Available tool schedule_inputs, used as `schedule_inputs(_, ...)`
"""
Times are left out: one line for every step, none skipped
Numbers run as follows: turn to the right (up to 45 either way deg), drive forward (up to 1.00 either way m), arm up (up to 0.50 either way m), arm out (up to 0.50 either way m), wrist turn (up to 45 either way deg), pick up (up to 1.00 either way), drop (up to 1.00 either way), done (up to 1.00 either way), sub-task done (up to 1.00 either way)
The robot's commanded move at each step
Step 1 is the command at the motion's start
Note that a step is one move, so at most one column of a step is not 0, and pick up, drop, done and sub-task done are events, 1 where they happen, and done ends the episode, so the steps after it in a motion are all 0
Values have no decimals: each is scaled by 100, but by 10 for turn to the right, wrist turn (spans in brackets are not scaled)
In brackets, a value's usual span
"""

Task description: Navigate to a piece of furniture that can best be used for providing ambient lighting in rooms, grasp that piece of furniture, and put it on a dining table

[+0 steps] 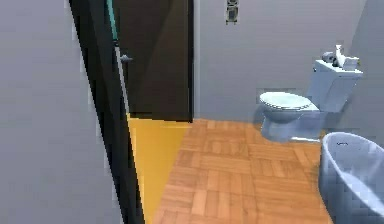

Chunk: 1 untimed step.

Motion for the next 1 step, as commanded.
schedule_inputs(150, 0, 0, 0, 0, 0, 0, 0, 0)
